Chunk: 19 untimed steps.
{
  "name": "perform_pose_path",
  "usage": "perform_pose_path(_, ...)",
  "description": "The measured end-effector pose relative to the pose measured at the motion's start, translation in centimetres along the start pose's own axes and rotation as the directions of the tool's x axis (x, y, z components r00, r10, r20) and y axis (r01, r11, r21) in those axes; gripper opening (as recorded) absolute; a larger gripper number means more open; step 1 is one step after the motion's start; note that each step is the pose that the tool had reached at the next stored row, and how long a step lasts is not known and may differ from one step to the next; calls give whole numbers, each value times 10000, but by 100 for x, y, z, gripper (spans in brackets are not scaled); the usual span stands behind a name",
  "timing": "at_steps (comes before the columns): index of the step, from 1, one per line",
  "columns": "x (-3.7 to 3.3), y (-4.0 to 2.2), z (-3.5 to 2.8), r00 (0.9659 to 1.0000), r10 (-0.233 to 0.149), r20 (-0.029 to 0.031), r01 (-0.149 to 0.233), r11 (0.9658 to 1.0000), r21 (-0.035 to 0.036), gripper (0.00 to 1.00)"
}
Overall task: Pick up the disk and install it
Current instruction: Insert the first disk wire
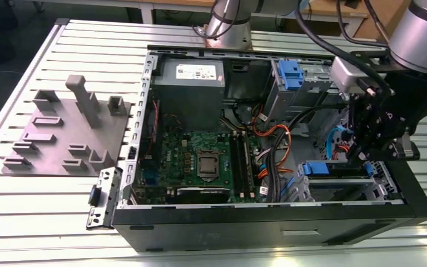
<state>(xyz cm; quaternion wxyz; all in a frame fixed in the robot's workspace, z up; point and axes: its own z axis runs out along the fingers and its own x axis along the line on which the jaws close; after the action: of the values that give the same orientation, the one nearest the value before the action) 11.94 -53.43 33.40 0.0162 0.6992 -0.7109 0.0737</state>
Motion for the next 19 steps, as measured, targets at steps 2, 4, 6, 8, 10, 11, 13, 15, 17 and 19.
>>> perform_pose_path(2,2,27,-1,10000,-2,2,2,10000,70,16)
perform_pose_path(4,3,55,-2,10000,11,4,-11,9998,201,16)
perform_pose_path(6,3,81,0,10000,32,8,-32,9993,369,16)
perform_pose_path(8,3,105,1,10000,51,10,-51,9985,544,16)
perform_pose_path(10,4,131,2,10000,57,15,-58,9979,642,16)
perform_pose_path(11,3,139,5,10000,47,18,-48,9979,646,16)
perform_pose_path(13,3,144,9,10000,2,18,-3,9979,652,16)
perform_pose_path(15,2,147,11,10000,-58,21,56,9978,660,16)
perform_pose_path(17,2,148,16,9998,-215,38,211,9974,683,16)
perform_pose_path(19,1,149,19,9991,-425,54,420,9966,713,16)
